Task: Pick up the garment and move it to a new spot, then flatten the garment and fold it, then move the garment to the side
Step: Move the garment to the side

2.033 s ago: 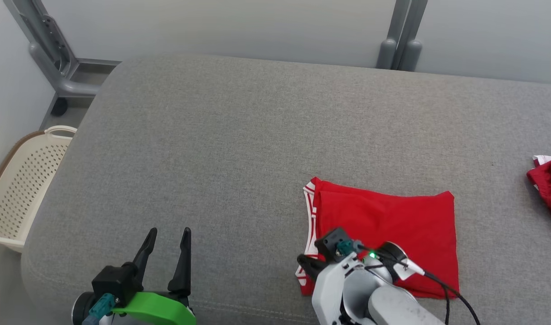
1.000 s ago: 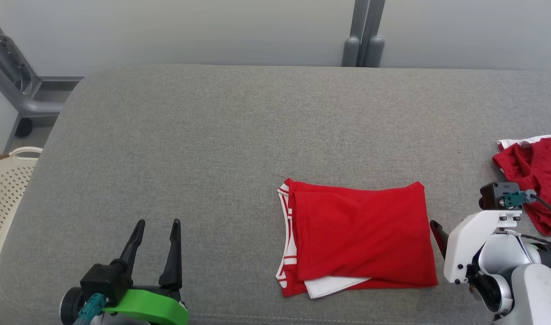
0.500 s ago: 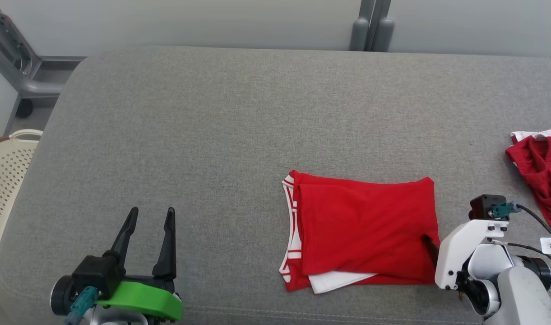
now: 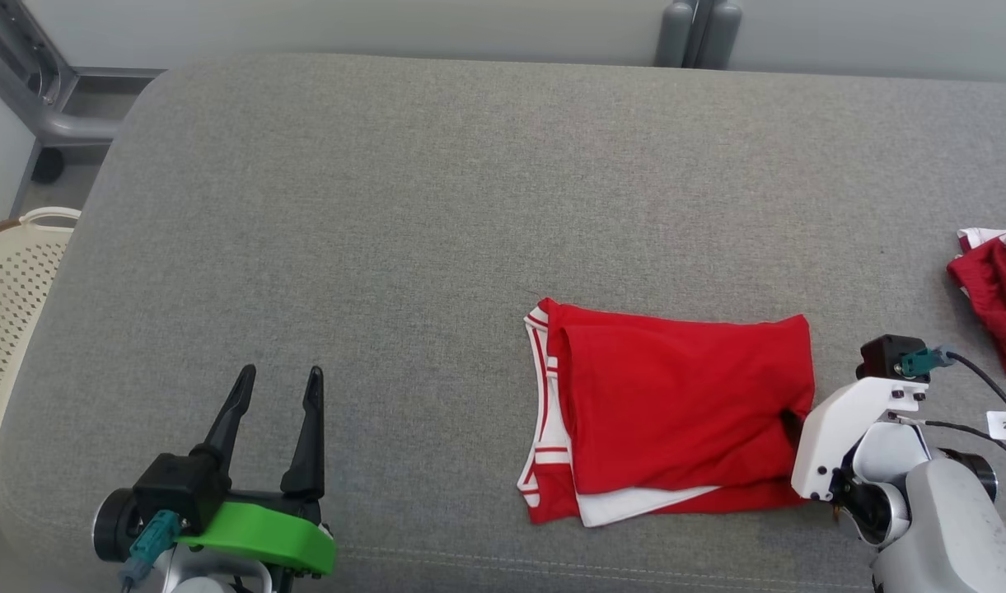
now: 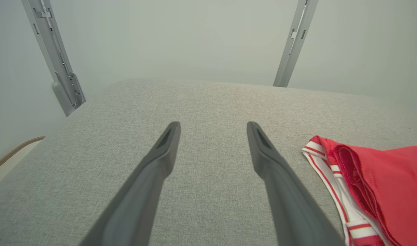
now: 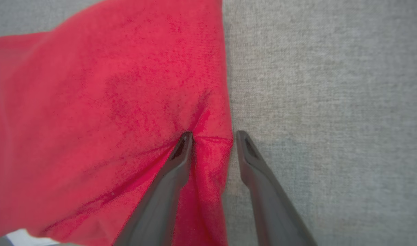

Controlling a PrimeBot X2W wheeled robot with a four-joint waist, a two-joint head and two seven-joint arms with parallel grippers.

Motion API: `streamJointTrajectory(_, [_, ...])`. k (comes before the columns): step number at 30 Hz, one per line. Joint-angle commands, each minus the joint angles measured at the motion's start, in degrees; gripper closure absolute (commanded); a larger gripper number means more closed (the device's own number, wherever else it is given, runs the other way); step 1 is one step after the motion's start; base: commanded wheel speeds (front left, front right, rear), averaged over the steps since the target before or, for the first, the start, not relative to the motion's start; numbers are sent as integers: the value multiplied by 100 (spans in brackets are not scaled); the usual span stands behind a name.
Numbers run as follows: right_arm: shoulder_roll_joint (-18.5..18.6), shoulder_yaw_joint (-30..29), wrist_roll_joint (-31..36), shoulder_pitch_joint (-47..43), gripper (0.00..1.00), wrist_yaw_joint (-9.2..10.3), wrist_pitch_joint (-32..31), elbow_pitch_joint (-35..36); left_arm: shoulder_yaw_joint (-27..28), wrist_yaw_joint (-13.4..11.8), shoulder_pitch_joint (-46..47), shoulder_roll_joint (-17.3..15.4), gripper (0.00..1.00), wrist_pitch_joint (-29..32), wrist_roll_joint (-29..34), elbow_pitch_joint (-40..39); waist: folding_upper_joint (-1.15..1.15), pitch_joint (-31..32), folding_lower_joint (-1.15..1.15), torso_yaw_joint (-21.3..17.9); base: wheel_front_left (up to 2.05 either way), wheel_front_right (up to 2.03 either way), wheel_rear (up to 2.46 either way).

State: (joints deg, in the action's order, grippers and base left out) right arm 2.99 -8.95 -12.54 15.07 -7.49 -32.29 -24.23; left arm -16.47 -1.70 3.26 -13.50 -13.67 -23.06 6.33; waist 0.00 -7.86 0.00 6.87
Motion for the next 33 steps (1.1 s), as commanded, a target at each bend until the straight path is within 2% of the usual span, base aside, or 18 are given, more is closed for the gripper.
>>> streamJointTrajectory(1, [-14,-47,123,70,100,6,35,-169,-4,-32,108,-24,0,-10,16,3,0,-16,0,-5,0,0,0])
streamJointTrajectory(5, [8,-73,240,275,100,9,78,-252,-11,-42,110,2,0,-26,7,23,0,-9,0,-57,0,0,0])
streamJointTrajectory(12, [5,218,540,794,100,6,-48,-331,-34,-27,135,76,0,-66,-26,74,0,79,0,-335,0,0,0])
streamJointTrajectory(22, [120,1143,518,2281,100,6,-146,-803,-27,34,271,177,0,-134,45,76,0,-17,0,-1307,0,0,0])
streamJointTrajectory(33, [443,1287,443,3559,100,5,39,-1539,-66,112,501,152,0,-152,184,39,0,-357,0,-2197,0,0,0])
